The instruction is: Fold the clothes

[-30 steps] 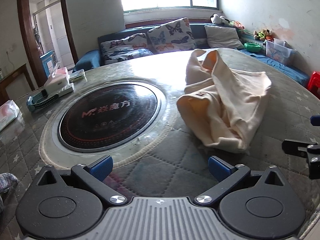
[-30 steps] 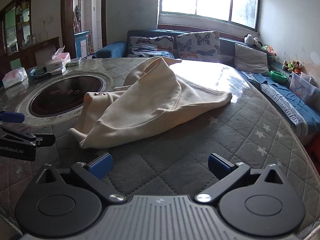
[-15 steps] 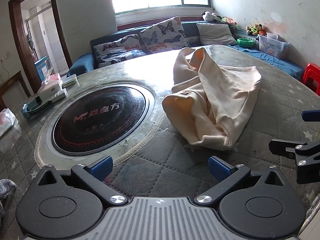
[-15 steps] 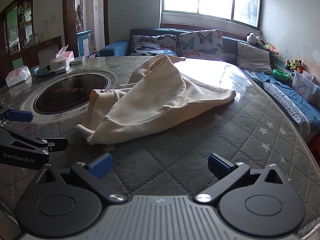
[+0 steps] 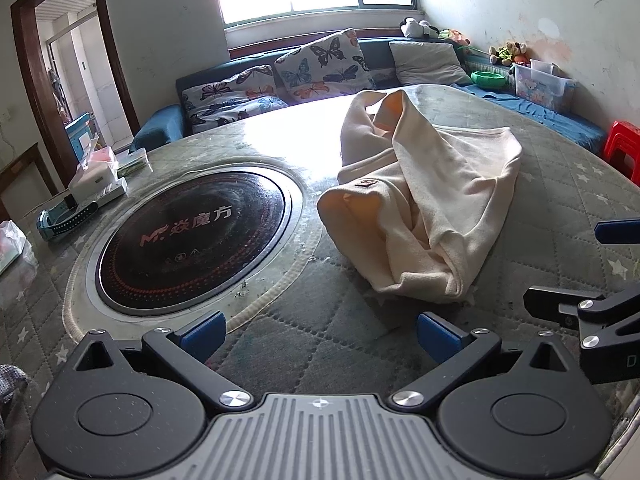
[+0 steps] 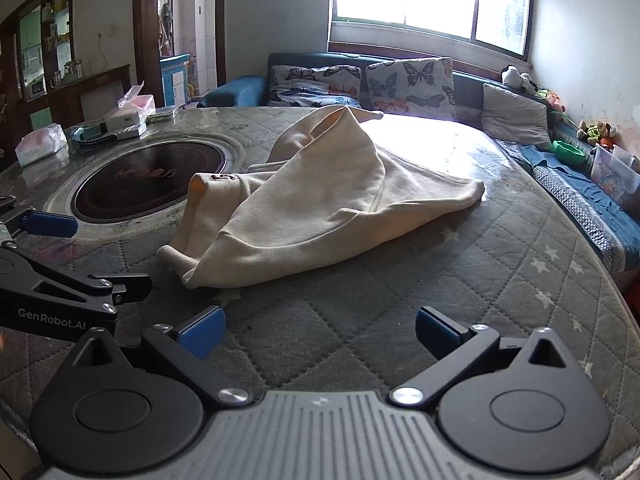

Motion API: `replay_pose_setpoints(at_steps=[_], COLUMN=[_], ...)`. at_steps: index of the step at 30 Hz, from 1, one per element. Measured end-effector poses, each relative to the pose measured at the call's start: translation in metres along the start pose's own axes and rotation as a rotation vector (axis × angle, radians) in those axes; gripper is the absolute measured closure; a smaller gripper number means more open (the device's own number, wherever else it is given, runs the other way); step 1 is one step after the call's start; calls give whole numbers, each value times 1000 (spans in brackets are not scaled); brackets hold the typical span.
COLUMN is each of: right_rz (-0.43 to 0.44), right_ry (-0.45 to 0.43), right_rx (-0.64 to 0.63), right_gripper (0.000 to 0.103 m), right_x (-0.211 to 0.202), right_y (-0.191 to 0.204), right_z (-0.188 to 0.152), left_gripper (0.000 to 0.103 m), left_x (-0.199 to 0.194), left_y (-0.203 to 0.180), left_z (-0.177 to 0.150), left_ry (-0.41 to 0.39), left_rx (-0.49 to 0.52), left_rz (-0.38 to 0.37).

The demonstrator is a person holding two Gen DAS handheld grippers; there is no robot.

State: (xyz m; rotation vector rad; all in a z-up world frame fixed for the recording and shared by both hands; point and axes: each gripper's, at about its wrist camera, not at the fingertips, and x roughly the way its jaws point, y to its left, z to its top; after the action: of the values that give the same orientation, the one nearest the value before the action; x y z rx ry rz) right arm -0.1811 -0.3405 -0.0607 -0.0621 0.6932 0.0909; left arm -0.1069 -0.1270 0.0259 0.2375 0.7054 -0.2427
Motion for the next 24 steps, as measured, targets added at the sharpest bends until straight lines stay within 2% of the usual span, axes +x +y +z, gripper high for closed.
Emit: replay_pose_setpoints(at_steps=[24], right_rz=[26], right_ry=[25], right_rx=[-10], right_gripper=[4], right_x=[19], right_y=[3], right_z=[18], left_gripper=[0], left_x=[15], left_y=[4], left_z=[15], left_ry=[11], left_rx=[9], left_rz=[-13])
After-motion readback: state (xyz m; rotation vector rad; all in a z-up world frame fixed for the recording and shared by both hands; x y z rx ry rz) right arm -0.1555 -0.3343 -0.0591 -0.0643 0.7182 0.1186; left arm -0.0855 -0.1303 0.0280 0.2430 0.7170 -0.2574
